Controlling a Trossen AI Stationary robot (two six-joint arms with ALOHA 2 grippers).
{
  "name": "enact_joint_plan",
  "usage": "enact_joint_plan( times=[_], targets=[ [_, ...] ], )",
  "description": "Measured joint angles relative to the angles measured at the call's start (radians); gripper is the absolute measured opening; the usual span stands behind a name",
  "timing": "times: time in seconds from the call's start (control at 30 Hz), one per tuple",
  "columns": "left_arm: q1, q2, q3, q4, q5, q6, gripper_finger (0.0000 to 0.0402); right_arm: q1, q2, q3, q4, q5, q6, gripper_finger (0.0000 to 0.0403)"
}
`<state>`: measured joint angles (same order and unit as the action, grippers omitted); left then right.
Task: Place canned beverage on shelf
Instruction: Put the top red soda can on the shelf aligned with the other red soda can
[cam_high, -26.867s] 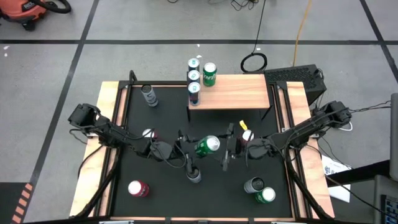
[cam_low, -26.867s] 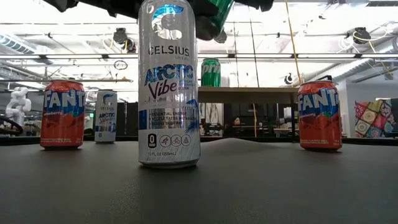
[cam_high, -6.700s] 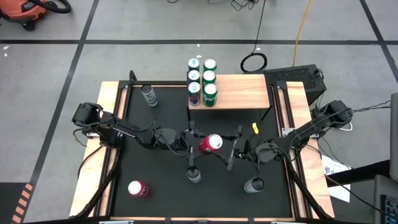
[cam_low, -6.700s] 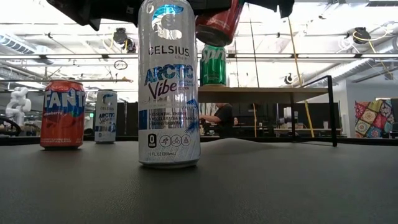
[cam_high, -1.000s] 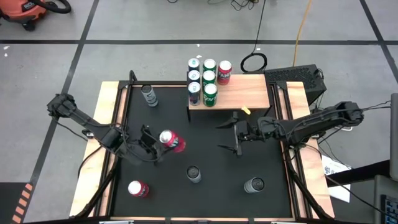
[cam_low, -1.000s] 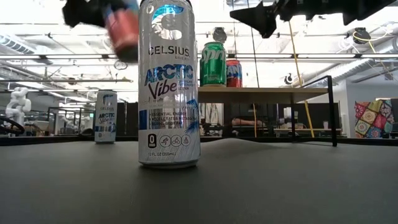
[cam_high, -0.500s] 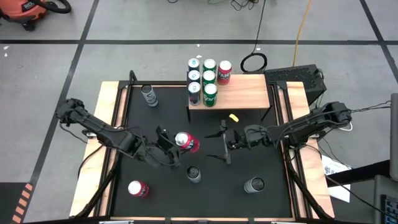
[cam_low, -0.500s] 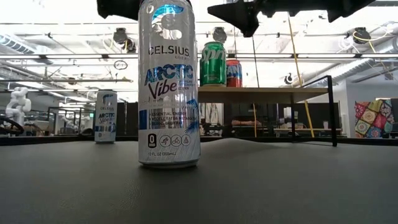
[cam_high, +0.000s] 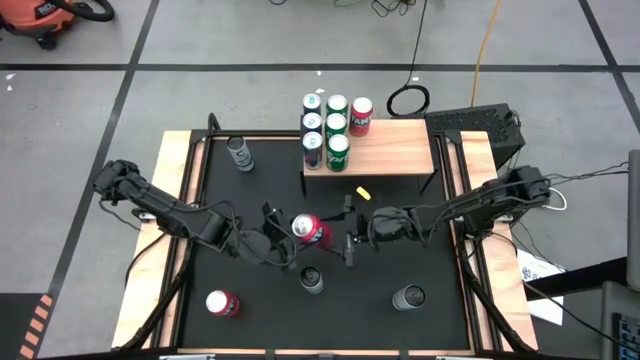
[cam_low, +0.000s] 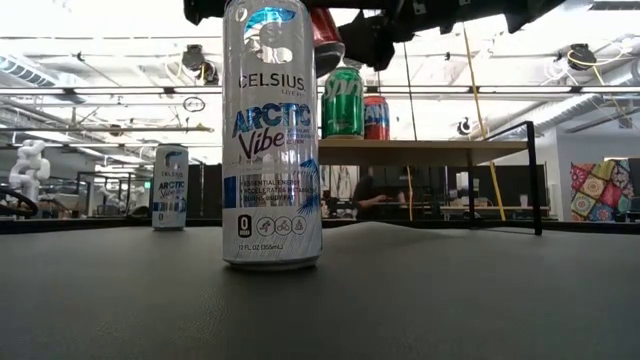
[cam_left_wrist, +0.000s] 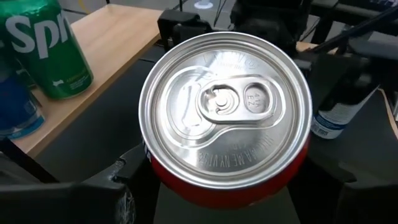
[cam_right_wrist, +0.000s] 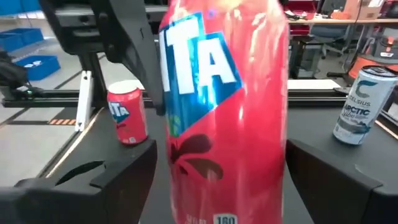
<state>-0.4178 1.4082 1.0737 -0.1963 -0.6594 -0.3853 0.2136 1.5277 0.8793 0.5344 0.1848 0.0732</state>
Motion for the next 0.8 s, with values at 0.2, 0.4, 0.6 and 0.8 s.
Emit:
enact_joint_plan(
  times=[0.2, 0.4, 0.6, 0.8],
  targets=[
    [0.014, 0.011, 0.0, 0.036, 0.002, 0.009, 0.0262, 0.003, 0.008, 0.012, 0.001, 0.054, 0.021, 0.0339],
    [0.023, 0.037, 0.001, 0.063, 0.007, 0.025, 0.0262, 0.003, 0.007, 0.012, -0.009, 0.052, 0.032, 0.0339],
    [0.032, 0.05, 0.002, 0.089, 0.016, 0.032, 0.0275, 0.002, 0.007, 0.012, -0.024, 0.056, 0.038, 0.0326],
    [0.032, 0.05, 0.002, 0.089, 0.023, 0.035, 0.0282, 0.003, 0.006, 0.012, -0.033, 0.077, 0.037, 0.0277]
  ],
)
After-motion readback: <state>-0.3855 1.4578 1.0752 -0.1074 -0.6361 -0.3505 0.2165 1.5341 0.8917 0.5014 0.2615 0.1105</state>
